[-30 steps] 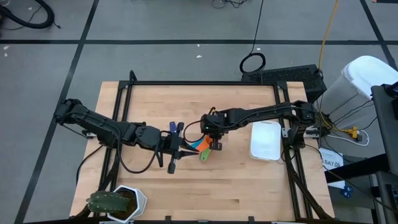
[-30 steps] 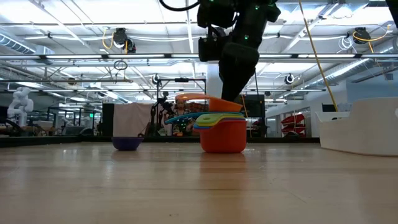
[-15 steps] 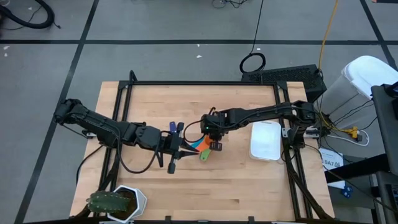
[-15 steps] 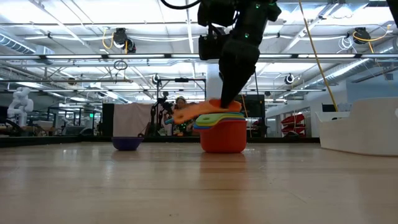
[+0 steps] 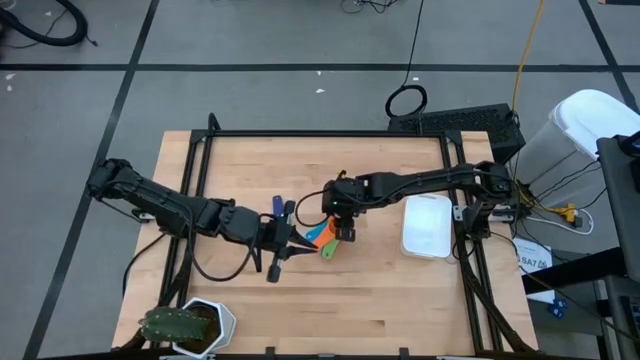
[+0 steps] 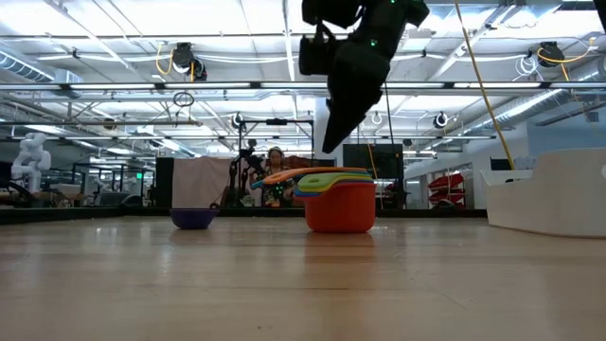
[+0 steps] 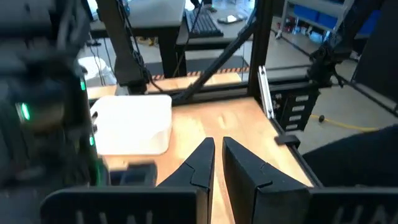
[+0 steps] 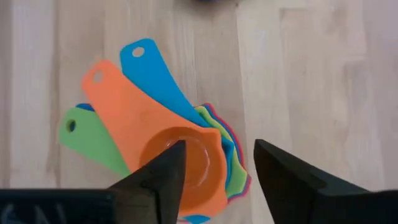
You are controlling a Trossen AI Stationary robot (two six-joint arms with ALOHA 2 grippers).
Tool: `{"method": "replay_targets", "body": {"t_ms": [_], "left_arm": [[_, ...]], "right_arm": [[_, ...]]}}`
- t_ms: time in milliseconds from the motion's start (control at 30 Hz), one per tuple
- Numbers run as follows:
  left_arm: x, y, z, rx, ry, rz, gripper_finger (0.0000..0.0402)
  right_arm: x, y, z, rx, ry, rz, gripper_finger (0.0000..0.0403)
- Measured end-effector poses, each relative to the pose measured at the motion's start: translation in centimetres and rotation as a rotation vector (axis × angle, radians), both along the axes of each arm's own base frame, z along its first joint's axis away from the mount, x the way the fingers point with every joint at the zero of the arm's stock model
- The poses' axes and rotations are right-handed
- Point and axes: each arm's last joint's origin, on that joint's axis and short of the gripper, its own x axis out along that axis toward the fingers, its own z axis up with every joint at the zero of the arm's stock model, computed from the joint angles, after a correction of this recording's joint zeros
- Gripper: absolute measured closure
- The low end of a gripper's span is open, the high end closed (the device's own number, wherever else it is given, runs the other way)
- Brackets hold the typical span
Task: Nest measuring cups in basket
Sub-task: Stack the dark blue measuring cup on top of the orange measuring cup
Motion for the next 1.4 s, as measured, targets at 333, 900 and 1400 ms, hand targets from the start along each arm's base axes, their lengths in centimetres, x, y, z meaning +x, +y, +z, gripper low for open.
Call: {"method": "replay_targets", "body": {"t_ms": [333, 900, 1400], "left_arm": [[-0.8, 1.3, -2.1, 0.082, 0.2, 0.347, 0.0364], [-3.8, 3.4, -7.1, 0.152, 0.849, 0.335, 0.0364], [-1.1, 3.4, -14.0, 0.518, 1.138, 0.076, 0.0364]], "right_arm": [[-1.4, 0.1, 3.0, -0.028, -0.073, 0.04, 0.0223], [-6.6, 0.1, 8.3, -0.222, -0.128, 0.019, 0.0224], [-12.6, 3.5, 11.7, -0.176, -0.332, 0.085, 0.0225]]}}
